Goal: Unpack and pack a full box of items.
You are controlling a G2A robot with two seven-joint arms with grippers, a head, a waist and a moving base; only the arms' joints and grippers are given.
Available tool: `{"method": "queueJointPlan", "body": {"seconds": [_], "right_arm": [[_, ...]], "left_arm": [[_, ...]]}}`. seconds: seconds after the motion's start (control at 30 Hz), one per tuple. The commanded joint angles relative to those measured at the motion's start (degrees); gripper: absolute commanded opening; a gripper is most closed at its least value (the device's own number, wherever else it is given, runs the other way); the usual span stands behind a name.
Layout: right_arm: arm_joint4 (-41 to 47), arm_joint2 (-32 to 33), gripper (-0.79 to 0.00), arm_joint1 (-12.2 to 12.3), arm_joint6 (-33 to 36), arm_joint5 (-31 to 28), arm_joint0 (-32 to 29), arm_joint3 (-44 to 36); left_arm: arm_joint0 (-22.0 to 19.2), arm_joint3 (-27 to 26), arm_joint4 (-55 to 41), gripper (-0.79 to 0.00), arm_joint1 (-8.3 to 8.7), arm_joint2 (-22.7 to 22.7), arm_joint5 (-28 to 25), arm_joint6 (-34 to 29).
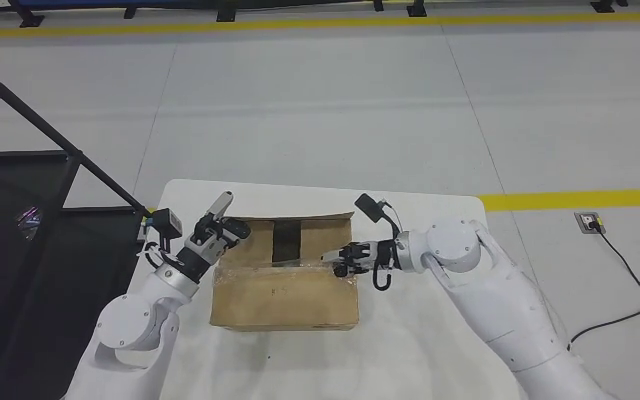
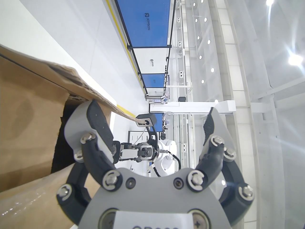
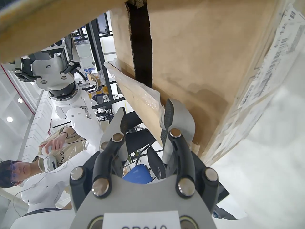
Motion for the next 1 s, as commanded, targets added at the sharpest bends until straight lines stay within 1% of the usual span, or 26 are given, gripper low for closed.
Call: {"method": "queueJointPlan", "body": {"seconds": [0.0, 0.07, 0.1, 0.13, 0.23, 0.27, 0.37, 0.47, 0.63, 0.97], "right_arm": [[-0.8, 0.2, -0.459, 0.2, -0.2, 0.6, -0.3, -0.6], [-1.2, 0.3, -0.539, 0.3, -0.5, 1.1, -0.6, -1.1], [-1.4, 0.3, -0.619, 0.3, -0.6, 1.2, -0.7, -1.3], [-1.5, 0.4, -0.668, 0.4, -0.7, 1.3, -0.8, -1.4], [-1.7, 0.5, -0.773, 0.4, -0.9, 1.5, -0.9, -1.5], [-1.7, 0.4, -0.785, 0.4, -1.0, 1.5, -0.9, -1.6], [-1.8, 0.3, -0.785, 0.4, -1.1, 1.0, -0.9, -1.9], [-2.0, 0.1, -0.785, 0.5, -0.8, -1.2, -1.2, -3.4], [-2.0, 0.9, -0.785, 1.0, -0.3, -4.6, -3.1, -7.9], [-2.4, 3.4, -0.785, 1.8, -5.3, -9.8, -8.6, -16.6]], "left_arm": [[0.0, -0.1, 0.0, 0.000, 0.00, 0.1, -0.1, -0.1], [0.1, -0.1, 0.1, 0.000, 0.00, 0.2, -0.2, -0.1], [0.1, -0.1, 0.0, 0.000, 0.00, 0.2, -0.3, -0.1], [0.1, -0.1, 0.0, 0.000, 0.00, 0.2, -0.3, -0.1], [0.4, -0.1, 0.0, 0.000, 0.02, 0.1, -0.7, -0.2], [0.5, 0.0, -0.1, 0.000, 0.03, 0.0, -0.8, -0.3], [0.8, 0.0, -0.4, 0.000, 0.09, -0.4, -1.1, -0.7], [1.4, -0.3, -0.6, 0.000, 0.17, -0.9, -1.3, -1.1], [2.8, -1.2, -1.2, 0.000, 0.30, -1.8, -1.8, -1.6], [3.6, -1.4, -1.4, 0.000, 0.40, -1.8, -2.0, -2.3]]}}
